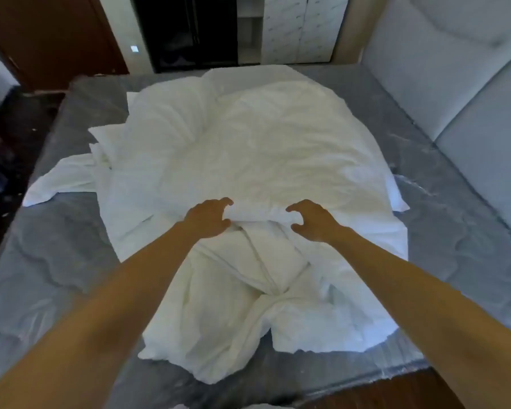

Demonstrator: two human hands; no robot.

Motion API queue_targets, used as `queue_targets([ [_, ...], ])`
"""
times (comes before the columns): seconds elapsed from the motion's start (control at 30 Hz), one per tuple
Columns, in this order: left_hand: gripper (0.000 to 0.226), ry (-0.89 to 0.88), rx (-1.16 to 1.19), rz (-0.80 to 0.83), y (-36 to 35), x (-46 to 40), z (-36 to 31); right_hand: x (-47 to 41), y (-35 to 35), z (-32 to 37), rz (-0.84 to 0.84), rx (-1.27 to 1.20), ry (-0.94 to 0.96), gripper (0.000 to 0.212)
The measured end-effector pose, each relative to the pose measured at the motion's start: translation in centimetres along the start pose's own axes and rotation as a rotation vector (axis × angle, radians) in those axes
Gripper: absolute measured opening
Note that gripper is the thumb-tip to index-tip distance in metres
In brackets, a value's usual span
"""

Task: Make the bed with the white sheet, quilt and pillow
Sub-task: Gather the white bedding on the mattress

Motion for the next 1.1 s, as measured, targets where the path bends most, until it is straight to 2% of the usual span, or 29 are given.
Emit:
queue_targets([
  [0.1,0.056,0.077,-0.089,0.052,-0.6,-1.3,0.6,-3.0,-0.4,-1.0,0.012,0.036,0.023,0.044],
  [0.17,0.055,0.105,-0.135,0.088,-1.0,-1.7,0.8,-4.1,-1.4,-1.1,0.037,0.088,-0.011,0.051],
  [0.27,0.055,0.106,-0.134,0.104,-2.0,-3.1,1.7,-5.8,-4.0,-2.0,0.039,0.289,-0.120,0.100],
  [0.3,0.055,0.109,-0.128,0.117,-2.5,-3.4,2.2,-6.3,-5.0,-2.5,0.037,0.360,-0.161,0.108],
  [0.33,0.055,0.106,-0.116,0.118,-3.0,-3.5,2.5,-6.6,-5.7,-2.9,0.032,0.433,-0.182,0.104],
  [0.43,0.059,0.127,-0.064,0.094,-4.9,-3.7,3.4,-8.2,-5.1,-3.3,-0.069,0.507,-0.152,0.046],
  [0.5,0.068,0.197,-0.055,0.106,-6.1,-3.7,3.8,-8.5,-3.1,-3.2,-0.175,0.461,-0.119,0.029],
  [0.57,0.082,0.274,-0.101,0.142,-6.6,-4.1,3.8,-8.5,-1.2,-2.8,-0.256,0.332,-0.107,0.027],
  [0.63,0.096,0.323,-0.064,0.111,-6.6,-5.3,2.4,-7.7,1.4,-2.8,-0.362,0.187,-0.098,0.031],
  [0.7,0.109,0.396,0.039,-0.023,-5.7,-6.3,0.5,-6.6,3.4,-2.8,-0.452,0.039,-0.070,0.032],
  [0.77,0.118,0.474,0.040,-0.214,-3.8,-6.8,-1.6,-5.2,5.3,-3.2,-0.517,-0.113,-0.058,0.033],
  [0.83,0.125,0.563,0.059,-0.316,-1.5,-7.6,-3.6,-3.5,7.6,-4.4,-0.575,-0.275,-0.080,0.031],
  [0.87,0.124,0.619,0.127,-0.300,-0.6,-8.3,-4.2,-2.8,8.5,-5.1,-0.608,-0.353,-0.090,0.029],
  [0.93,0.097,0.662,0.270,-0.210,0.6,-9.8,-6.5,-1.3,10.6,-7.1,-0.684,-0.480,-0.096,0.029],
  [1.0,0.064,0.562,0.406,-0.187,1.3,-11.0,-10.4,-0.2,12.6,-9.2,-0.743,-0.570,-0.098,0.031],
  [1.1,0.045,0.371,0.766,-0.328,1.9,-11.6,-19.6,1.5,17.0,-14.1,-0.884,-0.716,-0.114,0.037],
])
Point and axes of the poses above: each hand's wrist, its own x-axis away from the middle knuckle, its own y-axis out of the back of the hand, z = x × y, the point moved 3 cm from there along -x, towards the middle knuckle, and after that the axes turned 2 degrees about y, right-handed, at the moved point
